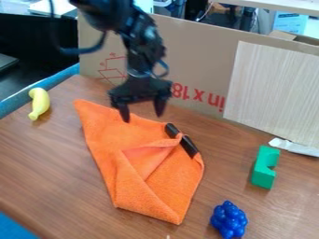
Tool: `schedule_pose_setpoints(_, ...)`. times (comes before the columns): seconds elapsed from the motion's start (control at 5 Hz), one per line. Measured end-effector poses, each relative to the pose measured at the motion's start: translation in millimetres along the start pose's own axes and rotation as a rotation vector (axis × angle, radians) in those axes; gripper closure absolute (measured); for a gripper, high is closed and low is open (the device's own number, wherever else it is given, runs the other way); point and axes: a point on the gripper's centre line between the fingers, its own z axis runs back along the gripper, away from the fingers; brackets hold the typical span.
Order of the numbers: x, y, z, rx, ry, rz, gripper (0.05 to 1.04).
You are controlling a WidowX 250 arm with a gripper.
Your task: Fold the cloth from left to right side
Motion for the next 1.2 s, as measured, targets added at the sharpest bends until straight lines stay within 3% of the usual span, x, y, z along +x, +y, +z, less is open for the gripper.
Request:
schedule_pose_setpoints(0.2,0.8,11.5,6.9,0.026,-0.031,0.002,0.082)
schedule_pose_setpoints(0.4,20.8,38.5,24.8,0.026,-0.081,0.076,0.082)
schedule_pose_setpoints(0.6,30.9,58.0,22.9,0.024,-0.091,0.127,0.082)
schedule_pose_setpoints(0.8,45.7,83.3,18.1,0.026,-0.134,0.176,0.082)
schedule_pose_setpoints(1.0,56.2,100.9,16.0,0.0,-0.144,0.234,0.082)
schedule_pose_setpoints(1.2,62.9,118.0,-0.9,0.017,-0.114,0.267,0.082)
